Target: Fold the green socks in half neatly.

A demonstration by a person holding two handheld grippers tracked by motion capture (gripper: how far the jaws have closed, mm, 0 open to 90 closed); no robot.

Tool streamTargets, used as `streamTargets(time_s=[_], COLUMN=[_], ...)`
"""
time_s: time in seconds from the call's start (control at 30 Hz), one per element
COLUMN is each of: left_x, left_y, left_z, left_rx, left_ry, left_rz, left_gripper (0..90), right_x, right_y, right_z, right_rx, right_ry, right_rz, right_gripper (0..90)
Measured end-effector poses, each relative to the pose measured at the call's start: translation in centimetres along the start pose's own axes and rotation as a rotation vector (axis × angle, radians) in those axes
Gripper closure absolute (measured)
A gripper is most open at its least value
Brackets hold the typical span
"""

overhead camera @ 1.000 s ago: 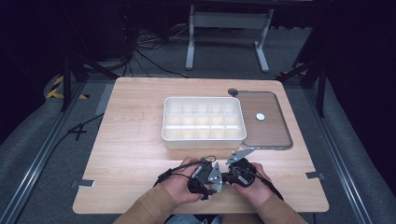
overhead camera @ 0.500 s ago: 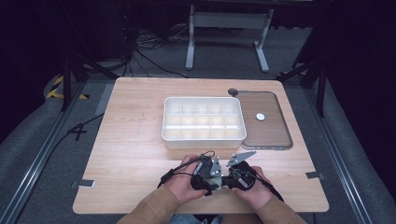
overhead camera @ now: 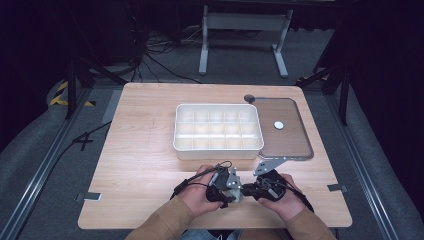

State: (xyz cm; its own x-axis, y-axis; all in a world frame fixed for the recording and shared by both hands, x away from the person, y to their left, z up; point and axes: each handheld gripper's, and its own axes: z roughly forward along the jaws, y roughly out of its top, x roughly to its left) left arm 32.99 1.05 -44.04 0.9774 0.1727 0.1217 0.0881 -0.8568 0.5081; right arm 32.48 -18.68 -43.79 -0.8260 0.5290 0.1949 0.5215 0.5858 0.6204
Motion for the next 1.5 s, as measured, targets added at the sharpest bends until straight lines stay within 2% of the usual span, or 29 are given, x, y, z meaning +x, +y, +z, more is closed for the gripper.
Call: streamTargets(time_s=[0.07,0.1,0.2,0.3,0.37,0.4,0.43,0.5,0.67,0.77,0.87,1.0,1.1,1.23,1.33,1.4,1.5], left_x=[0.0,0.0,0.0,0.0,-0.1,-0.1,0.0,0.0,0.2,0.0,-0.1,-0.1,-0.2,-0.2,-0.2,-0.1,-0.2], left_y=[0.0,0.0,0.1,0.2,0.1,0.1,0.1,0.1,-0.1,0.0,0.0,0.0,-0.1,-0.2,-0.3,-0.4,-0.5], left_z=[0.0,0.1,0.1,0.1,0.1,0.1,0.0,-0.2,0.2,0.6,0.7,0.7,0.7,0.7,0.7,0.8,0.7], left_rx=[0.000,-0.005,0.003,0.005,0.002,-0.003,-0.005,-0.031,-0.015,-0.007,-0.006,0.011,0.017,0.020,0.021,0.016,0.015], left_ry=[0.004,0.004,0.007,0.003,0.006,0.004,0.002,0.001,-0.009,0.000,0.004,0.011,0.007,0.005,0.005,0.007,0.008], left_rz=[-0.001,-0.008,-0.013,-0.016,-0.017,-0.020,-0.011,-0.021,-0.039,-0.040,-0.043,-0.036,-0.052,-0.052,-0.060,-0.060,-0.062], left_gripper=[37.8,37.9,37.9,37.9,37.9,37.9,38.0,37.9,35.5,34.2,33.3,32.8,32.8,32.8,32.8,32.8,32.8], right_x=[0.1,0.3,1.1,1.9,1.8,1.8,1.4,1.0,0.7,0.6,0.5,0.1,-0.5,-1.4,-2.0,-2.2,-2.6], right_y=[0.2,0.4,0.8,1.1,1.1,1.1,1.0,0.7,0.6,0.5,0.4,0.3,0.3,0.3,0.4,0.4,0.6], right_z=[-0.8,-1.0,-0.8,0.0,0.5,0.8,0.9,1.2,1.5,1.7,1.6,1.9,2.2,2.5,2.9,3.0,3.3], right_rx=[-0.053,-0.072,-0.123,-0.122,-0.098,-0.093,-0.073,-0.053,-0.037,-0.019,-0.016,-0.004,0.006,0.019,0.032,0.037,0.046], right_ry=[-0.018,-0.012,-0.031,-0.037,-0.057,-0.074,-0.066,-0.076,-0.076,-0.076,-0.104,-0.126,-0.083,-0.019,0.035,0.048,0.110], right_rz=[-0.015,-0.017,-0.059,-0.121,-0.129,-0.116,-0.125,-0.109,-0.088,-0.068,-0.052,0.005,0.060,0.117,0.156,0.164,0.185], right_gripper=[75.3,74.6,75.2,77.9,78.7,79.0,79.1,79.0,76.3,70.6,60.6,47.0,46.7,46.7,46.8,47.6,56.8])
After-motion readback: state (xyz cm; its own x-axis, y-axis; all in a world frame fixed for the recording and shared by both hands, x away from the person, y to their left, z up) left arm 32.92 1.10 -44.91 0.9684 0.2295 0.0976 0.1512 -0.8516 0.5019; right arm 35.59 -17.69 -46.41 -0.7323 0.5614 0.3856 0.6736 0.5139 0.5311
